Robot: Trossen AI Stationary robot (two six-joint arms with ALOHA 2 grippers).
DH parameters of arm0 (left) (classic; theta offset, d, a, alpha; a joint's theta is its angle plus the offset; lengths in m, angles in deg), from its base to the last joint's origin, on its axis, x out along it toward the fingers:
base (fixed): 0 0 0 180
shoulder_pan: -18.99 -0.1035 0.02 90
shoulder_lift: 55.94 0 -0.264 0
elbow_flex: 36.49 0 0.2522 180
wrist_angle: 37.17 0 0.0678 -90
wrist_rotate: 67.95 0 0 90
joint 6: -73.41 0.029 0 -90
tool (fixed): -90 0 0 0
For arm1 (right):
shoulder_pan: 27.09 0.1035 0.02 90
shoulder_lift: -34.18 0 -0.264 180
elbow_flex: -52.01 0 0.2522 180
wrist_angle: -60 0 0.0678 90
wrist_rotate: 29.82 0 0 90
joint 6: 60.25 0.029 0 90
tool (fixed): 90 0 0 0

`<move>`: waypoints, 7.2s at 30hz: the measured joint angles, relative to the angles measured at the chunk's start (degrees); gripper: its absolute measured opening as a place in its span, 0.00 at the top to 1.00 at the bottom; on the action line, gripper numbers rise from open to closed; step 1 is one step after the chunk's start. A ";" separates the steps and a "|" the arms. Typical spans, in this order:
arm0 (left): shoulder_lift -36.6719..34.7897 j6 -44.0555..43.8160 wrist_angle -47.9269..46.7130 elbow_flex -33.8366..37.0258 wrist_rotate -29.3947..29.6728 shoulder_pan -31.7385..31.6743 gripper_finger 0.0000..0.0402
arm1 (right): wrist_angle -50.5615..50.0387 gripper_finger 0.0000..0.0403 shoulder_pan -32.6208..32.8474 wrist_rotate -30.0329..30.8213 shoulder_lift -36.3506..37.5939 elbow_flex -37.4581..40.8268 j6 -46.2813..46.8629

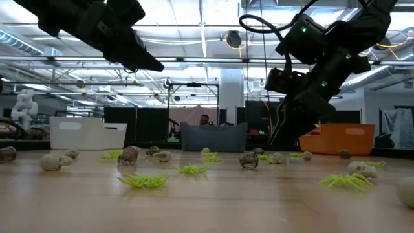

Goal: Sort Halloween decoration
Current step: Put the green toy spider into the orange bin

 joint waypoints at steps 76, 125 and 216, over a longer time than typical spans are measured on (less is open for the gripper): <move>0.58 0.59 2.31 -0.04 0.00 0.00 1.00 | 12.44 0.92 1.49 6.92 -14.30 -2.70 3.44; 0.58 0.30 5.06 -0.04 -0.26 4.00 1.00 | 48.15 1.00 12.22 0.14 3.04 -2.67 -19.30; 0.58 -2.53 5.10 -0.04 4.76 14.25 1.00 | 45.48 1.00 12.22 0.35 3.06 -2.70 8.87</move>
